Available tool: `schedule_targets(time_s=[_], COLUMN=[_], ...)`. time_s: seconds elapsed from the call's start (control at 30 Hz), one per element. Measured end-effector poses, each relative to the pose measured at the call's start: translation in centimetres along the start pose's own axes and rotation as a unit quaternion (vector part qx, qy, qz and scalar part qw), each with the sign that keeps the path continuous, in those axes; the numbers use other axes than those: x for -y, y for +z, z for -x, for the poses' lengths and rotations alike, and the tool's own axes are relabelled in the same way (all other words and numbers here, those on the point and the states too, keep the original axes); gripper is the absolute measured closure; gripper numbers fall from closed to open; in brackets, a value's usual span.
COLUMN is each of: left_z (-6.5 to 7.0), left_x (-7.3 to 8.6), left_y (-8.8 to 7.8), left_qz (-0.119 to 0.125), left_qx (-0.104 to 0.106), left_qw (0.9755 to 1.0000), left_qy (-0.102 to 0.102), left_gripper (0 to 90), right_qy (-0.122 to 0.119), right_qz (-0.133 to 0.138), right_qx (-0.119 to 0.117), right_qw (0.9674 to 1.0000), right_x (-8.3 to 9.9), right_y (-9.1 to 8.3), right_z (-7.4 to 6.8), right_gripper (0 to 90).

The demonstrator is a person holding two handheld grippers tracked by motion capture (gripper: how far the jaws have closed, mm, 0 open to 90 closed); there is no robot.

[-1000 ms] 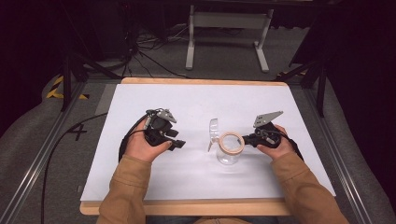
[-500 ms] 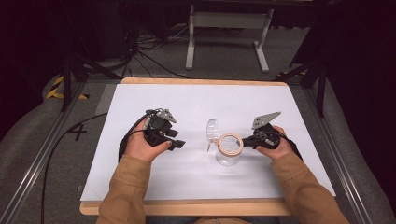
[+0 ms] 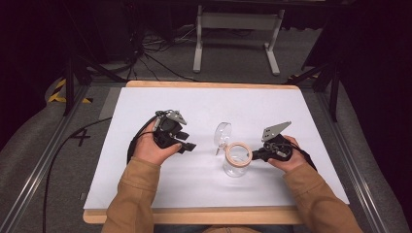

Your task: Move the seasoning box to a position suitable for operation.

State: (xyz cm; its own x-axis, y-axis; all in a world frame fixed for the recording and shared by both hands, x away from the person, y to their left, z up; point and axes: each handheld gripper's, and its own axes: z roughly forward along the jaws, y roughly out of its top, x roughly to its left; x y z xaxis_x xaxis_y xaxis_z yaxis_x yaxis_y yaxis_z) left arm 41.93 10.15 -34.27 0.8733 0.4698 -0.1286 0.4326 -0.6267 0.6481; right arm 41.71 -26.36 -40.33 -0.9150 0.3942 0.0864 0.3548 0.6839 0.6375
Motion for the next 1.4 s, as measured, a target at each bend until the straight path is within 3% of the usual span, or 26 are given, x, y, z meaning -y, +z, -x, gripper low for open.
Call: schedule_targets(time_s=[0.27,0.7,0.9,1.2,1.33,1.4], left_z=[-0.1,-0.2,-0.5,-0.7,-0.8,-0.8], left_x=[-0.5,-0.4,-0.3,-0.1,0.0,0.0], left_y=[0.3,0.3,0.4,0.4,0.3,0.2], left_qz=[-0.001,0.002,0.003,0.008,0.025,0.045], left_qx=[0.005,0.005,0.008,0.010,0.004,-0.008], left_qw=[1.0000,1.0000,1.0000,0.9999,0.9997,0.9989], left_qy=[0.005,0.005,0.003,-0.002,-0.007,-0.007], left_gripper=[49.8,49.9,50.2,51.0,54.8,59.1], right_qy=[-0.027,-0.073,-0.087,-0.080,-0.074,-0.065], right_qz=[-0.020,-0.039,-0.030,-0.021,-0.021,-0.009], right_qx=[-0.029,-0.087,-0.086,-0.088,-0.069,-0.061], right_qw=[0.9990,0.9928,0.9921,0.9926,0.9947,0.9960], right_x=[-0.2,-1.3,-1.8,-1.8,-1.9,-2.0], right_y=[0.0,1.3,2.0,2.1,1.0,0.0], right_z=[-1.4,-3.9,-4.7,-4.8,-4.6,-4.5], right_gripper=[90.0,90.0,90.0,90.0,90.0,90.0])
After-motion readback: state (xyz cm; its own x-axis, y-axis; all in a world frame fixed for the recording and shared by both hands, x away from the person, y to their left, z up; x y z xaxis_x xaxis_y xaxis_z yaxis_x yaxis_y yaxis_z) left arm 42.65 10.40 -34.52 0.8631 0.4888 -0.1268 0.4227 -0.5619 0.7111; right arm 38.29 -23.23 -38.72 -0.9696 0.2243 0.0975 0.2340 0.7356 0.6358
